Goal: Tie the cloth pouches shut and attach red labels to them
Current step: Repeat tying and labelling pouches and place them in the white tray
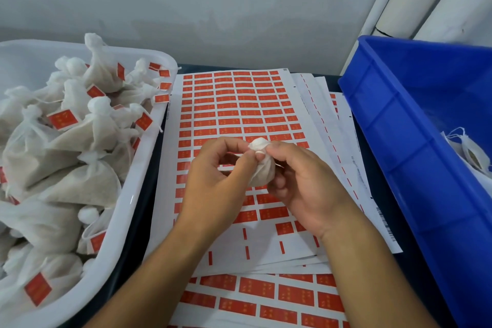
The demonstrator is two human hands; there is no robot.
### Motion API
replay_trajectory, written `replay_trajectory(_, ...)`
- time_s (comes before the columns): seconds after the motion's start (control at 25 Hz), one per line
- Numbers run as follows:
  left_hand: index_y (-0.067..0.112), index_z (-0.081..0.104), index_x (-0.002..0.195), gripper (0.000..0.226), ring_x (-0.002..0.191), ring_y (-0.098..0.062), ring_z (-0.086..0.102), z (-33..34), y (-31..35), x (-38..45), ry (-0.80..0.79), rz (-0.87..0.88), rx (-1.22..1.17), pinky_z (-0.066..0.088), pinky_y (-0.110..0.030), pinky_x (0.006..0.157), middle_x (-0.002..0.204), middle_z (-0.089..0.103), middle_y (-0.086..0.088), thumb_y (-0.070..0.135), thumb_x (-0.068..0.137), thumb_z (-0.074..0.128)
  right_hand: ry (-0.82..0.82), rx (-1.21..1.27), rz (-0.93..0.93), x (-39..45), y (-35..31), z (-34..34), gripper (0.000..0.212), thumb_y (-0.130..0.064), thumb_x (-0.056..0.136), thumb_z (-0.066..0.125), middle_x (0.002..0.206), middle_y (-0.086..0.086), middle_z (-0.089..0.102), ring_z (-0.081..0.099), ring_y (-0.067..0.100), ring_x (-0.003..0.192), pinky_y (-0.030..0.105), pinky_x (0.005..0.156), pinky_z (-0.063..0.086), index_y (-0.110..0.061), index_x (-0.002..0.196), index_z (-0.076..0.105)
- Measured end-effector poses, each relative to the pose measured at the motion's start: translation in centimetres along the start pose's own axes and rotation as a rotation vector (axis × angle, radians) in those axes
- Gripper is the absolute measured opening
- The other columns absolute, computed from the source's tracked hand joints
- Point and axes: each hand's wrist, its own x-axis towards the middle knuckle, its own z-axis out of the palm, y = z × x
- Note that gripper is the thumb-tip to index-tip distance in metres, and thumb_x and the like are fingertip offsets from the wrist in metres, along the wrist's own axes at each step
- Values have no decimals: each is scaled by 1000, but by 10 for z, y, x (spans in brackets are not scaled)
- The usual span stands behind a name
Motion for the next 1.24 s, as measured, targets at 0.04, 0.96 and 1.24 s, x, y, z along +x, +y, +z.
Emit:
replay_trajectory(0.04,37,66,92,8,95,-5,65,-1,-1,0,36,50,63,55,-12,70,95,67,17,32,90,72,21,-6,13,1,0,0,29,-45,87,64,74,-2,55,48,7,61,21,55,44,-21,92,80)
replay_trajectory(0.96,39,67,96,10,84,1,60,-8,-16,8,70,289,555,45,-10,63,103,56,20,43,89,73,220,-505,-130,3,5,3,18,-39,102,57,70,-25,64,63,-4,68,8,59,46,-34,93,71)
replay_trajectory(1.24,39,53,85,13,81,-2,60,-11,-16,7,-14,231,617,52,-16,63,91,55,27,38,95,63,207,-678,-293,4,13,5,9,-38,104,55,91,-22,66,68,5,81,11,67,55,-36,105,63)
